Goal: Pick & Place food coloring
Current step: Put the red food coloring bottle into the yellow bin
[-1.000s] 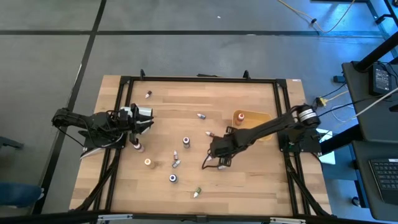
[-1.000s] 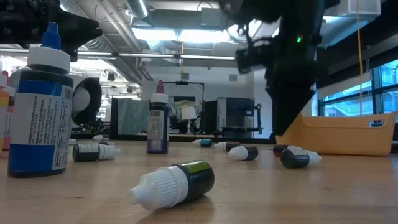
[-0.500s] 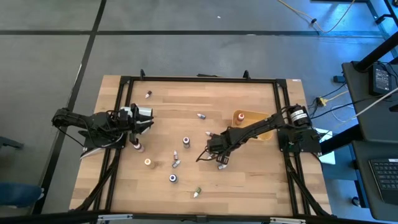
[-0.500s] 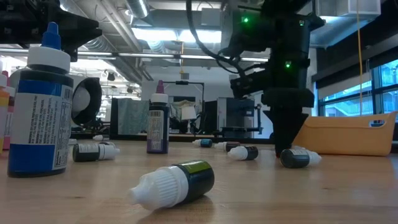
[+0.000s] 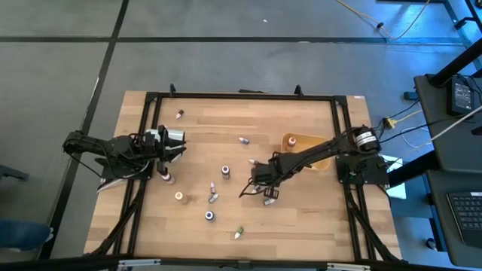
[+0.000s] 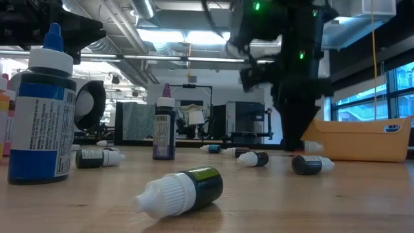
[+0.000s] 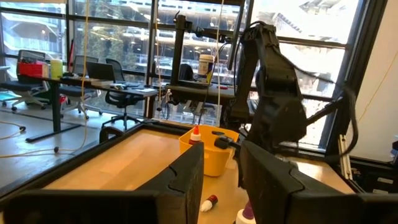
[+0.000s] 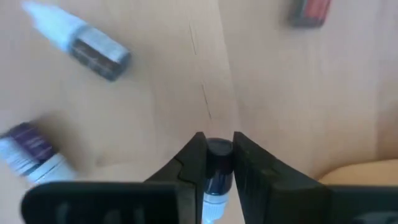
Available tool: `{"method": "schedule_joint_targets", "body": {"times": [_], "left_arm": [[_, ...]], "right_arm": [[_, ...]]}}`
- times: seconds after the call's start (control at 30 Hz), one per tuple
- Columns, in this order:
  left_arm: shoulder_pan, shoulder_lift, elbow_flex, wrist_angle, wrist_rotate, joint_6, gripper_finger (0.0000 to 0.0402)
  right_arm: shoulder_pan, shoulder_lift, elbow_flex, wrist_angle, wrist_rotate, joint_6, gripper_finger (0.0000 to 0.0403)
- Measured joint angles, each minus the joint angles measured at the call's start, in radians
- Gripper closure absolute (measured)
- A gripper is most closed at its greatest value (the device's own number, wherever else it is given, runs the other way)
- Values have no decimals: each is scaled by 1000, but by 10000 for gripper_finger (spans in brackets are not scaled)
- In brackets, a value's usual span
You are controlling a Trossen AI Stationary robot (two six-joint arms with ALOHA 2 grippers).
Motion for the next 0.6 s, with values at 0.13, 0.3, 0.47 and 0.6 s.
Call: {"method": "schedule_joint_targets", "body": {"times": [0.13, 0.3, 0.47, 0.6], "left_arm": [[0, 0, 0, 0, 0, 0, 295], [0, 0, 0, 0, 0, 0, 296], [0, 0, 0, 0, 0, 0, 299], [0, 0, 0, 0, 0, 0, 299]], "right_arm": [[0, -89, 25, 12, 1, -36, 339], [1, -245, 5, -67, 58, -46, 337], [-1, -423, -127, -181, 198, 120, 334], [-8, -551, -296, -133, 211, 194, 335]]}}
